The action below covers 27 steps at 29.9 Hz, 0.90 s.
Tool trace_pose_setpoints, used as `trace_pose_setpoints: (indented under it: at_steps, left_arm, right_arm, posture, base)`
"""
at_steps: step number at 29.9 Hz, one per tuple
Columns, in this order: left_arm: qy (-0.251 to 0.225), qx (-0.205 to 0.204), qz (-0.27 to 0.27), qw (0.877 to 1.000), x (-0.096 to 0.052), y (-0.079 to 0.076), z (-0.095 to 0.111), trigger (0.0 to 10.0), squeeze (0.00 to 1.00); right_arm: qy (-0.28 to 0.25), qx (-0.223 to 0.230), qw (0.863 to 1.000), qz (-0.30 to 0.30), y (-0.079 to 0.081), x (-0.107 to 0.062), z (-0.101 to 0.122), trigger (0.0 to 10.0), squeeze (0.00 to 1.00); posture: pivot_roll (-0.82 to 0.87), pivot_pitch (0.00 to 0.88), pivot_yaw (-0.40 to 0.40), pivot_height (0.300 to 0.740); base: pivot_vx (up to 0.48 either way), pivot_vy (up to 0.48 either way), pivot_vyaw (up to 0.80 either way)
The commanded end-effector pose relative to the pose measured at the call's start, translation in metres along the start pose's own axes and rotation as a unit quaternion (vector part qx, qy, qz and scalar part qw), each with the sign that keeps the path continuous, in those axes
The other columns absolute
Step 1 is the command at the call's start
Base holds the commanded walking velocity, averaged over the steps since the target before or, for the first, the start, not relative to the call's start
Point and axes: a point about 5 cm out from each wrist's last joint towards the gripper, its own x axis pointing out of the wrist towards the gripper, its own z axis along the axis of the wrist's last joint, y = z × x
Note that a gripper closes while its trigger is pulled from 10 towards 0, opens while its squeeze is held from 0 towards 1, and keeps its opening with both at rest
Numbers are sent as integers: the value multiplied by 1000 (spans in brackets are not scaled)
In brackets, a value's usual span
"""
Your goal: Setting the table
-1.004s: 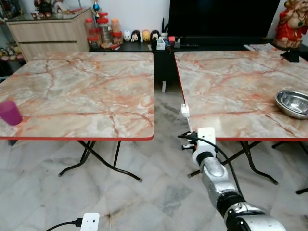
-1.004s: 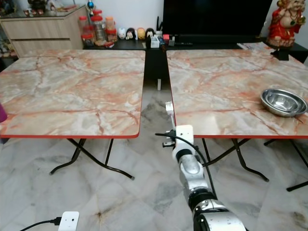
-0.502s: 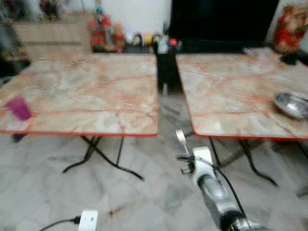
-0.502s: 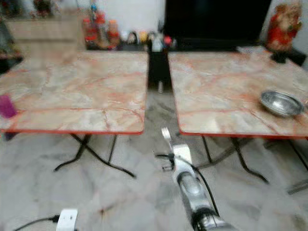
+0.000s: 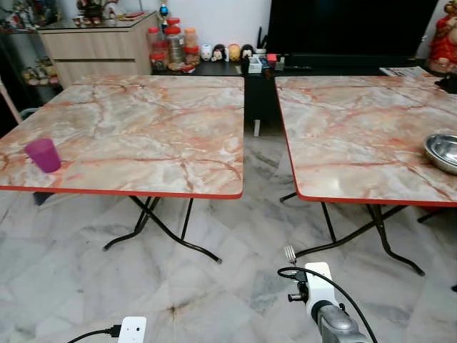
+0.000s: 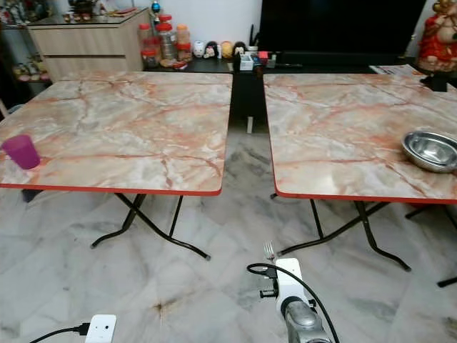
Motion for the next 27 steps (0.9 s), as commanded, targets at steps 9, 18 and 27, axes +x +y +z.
trace_pose_setpoints:
  at_steps: [9,18,27]
  left_arm:
    - [21,29,9,999,0,3,-4,10000,0]
    - [28,32,12,999,-1,3,-8,10000,0]
    - [33,29,11,999,-2,3,-12,10000,0]
  right_arm:
    - [32,21,999,-14,-5,-4,-18,10000,0]
    - [29,21,999,-24,-10,-4,-16,10000,0]
    - [25,9,999,-36,-12,-3,-10,10000,0]
  posture:
    - [3,0,2,732]
    - [0,0,0,732]
    - [-4,0,3,732]
  base:
    - [0,0,0]
    - [0,-176,0]
    - [27,-289,222]
